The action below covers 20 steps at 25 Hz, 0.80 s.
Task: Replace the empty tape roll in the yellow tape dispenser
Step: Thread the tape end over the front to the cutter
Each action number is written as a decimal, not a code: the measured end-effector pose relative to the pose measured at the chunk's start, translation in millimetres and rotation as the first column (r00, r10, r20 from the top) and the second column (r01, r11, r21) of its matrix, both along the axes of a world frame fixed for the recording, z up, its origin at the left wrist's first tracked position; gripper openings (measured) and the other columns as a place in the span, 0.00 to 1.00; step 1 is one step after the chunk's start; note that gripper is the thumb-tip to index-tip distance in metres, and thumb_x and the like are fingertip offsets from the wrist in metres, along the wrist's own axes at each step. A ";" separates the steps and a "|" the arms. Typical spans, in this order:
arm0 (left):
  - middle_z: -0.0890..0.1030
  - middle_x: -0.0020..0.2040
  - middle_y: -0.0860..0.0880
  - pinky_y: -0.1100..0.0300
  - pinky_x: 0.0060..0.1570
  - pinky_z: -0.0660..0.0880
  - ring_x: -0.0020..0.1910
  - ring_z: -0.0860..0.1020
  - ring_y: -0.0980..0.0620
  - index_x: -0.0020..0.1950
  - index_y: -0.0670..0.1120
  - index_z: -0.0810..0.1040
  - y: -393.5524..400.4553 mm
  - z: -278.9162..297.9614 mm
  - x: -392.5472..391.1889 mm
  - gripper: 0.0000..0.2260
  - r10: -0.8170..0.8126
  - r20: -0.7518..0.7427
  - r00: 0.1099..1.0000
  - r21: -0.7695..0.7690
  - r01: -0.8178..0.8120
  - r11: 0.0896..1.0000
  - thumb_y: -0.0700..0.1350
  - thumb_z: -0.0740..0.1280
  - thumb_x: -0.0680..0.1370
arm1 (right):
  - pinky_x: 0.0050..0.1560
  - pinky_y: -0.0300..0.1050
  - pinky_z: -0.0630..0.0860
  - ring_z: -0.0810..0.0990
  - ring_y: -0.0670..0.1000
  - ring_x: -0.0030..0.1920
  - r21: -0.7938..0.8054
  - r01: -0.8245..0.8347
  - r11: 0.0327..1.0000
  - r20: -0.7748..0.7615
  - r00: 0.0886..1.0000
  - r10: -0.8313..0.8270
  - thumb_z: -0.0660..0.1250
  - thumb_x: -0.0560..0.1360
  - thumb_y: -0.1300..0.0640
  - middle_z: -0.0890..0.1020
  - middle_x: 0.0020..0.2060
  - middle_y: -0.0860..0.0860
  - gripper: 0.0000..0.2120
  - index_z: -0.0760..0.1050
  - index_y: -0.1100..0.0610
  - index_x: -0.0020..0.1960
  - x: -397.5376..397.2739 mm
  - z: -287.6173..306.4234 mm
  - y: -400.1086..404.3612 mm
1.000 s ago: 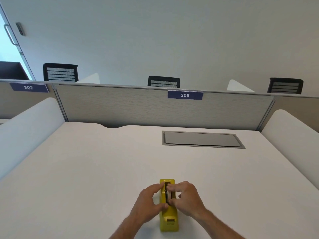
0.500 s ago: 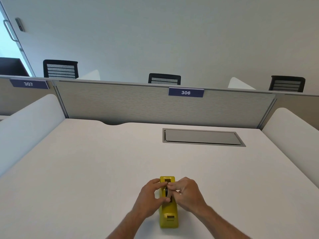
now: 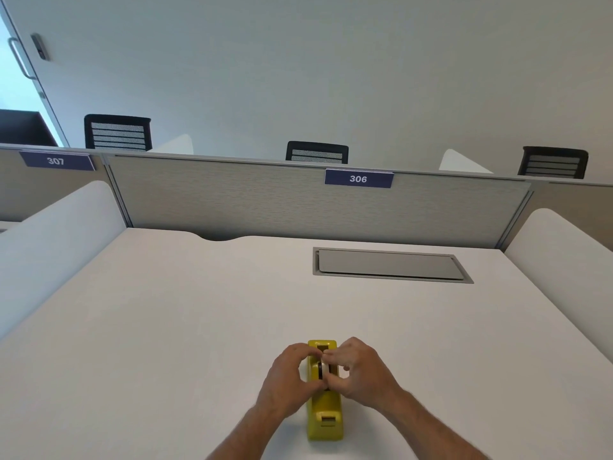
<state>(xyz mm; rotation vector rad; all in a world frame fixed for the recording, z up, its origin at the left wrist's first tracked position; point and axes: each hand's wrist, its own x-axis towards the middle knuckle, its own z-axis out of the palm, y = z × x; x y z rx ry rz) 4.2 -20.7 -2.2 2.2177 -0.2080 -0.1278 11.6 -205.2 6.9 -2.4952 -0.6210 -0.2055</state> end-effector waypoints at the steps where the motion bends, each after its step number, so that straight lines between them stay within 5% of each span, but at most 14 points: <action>1: 0.76 0.60 0.60 0.58 0.63 0.73 0.59 0.72 0.58 0.57 0.61 0.76 -0.3 0.7 -0.2 0.20 0.001 0.000 1.000 0.006 -0.001 1.000 0.53 0.77 0.68 | 0.41 0.40 0.77 0.74 0.45 0.45 0.003 -0.008 1.000 -0.004 1.000 0.008 0.67 0.74 0.46 0.86 0.46 0.37 0.11 0.84 0.46 0.52 0.7 0.6 -0.6; 20: 0.76 0.59 0.62 0.64 0.59 0.75 0.57 0.73 0.63 0.56 0.60 0.77 -0.1 -0.5 0.4 0.17 -0.038 0.080 0.996 0.032 0.036 0.999 0.58 0.72 0.69 | 0.39 0.43 0.77 0.74 0.45 0.43 -0.039 -0.038 0.999 -0.007 0.999 0.038 0.68 0.75 0.52 0.86 0.40 0.41 0.07 0.86 0.49 0.45 10.3 6.9 -4.0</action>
